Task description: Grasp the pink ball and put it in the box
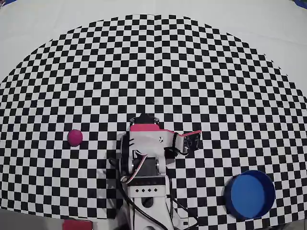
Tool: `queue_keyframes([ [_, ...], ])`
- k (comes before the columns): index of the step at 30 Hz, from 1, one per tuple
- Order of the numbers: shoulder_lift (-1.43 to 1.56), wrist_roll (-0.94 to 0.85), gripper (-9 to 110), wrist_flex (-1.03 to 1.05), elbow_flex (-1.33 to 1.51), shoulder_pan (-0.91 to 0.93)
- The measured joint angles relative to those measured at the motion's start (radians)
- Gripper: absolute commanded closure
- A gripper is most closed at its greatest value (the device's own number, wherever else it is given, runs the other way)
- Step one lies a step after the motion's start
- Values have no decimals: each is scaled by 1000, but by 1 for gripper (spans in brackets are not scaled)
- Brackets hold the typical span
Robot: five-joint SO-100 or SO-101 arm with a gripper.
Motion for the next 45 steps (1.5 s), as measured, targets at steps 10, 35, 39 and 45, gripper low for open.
queue_keyframes([
  [10,0,0,101,0,0,0],
  [35,-60,-591,73,-273,0,0],
  [39,-66,-884,72,-330,0,0],
  [45,-66,-1255,68,-434,0,0],
])
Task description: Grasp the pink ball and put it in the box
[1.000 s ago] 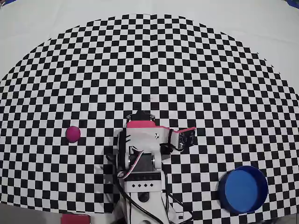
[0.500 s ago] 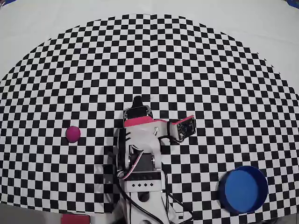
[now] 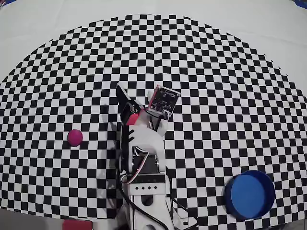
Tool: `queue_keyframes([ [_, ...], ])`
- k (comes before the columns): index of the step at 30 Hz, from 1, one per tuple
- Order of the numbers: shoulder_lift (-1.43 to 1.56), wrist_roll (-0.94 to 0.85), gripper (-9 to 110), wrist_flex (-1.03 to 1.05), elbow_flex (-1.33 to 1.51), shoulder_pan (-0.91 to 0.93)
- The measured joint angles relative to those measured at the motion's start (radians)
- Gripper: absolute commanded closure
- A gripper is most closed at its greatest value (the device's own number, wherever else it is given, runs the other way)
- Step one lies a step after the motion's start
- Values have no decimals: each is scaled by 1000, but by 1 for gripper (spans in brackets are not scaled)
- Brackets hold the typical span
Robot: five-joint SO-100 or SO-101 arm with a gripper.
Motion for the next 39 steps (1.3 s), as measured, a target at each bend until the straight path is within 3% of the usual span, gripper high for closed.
queue_keyframes([
  [14,0,-285,69,-86,0,-8],
  [39,3,-331,71,-127,0,-101],
])
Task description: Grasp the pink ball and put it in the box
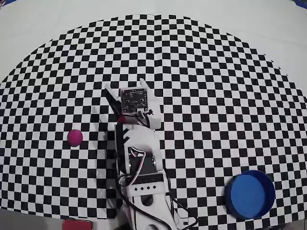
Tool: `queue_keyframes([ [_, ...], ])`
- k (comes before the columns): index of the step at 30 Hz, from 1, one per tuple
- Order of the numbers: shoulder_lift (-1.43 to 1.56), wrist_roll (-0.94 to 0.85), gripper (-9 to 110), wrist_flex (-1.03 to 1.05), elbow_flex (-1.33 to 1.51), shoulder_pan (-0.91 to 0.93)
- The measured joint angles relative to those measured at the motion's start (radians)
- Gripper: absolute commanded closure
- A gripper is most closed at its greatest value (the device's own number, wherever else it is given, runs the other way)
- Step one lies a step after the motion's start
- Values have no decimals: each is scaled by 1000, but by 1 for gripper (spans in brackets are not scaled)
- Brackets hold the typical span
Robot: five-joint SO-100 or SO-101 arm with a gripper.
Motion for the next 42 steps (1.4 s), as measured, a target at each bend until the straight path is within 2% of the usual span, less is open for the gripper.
queue_keyframes([
  [17,-3,0,71,-15,0,-138],
  [42,-3,0,71,-15,0,-433],
])
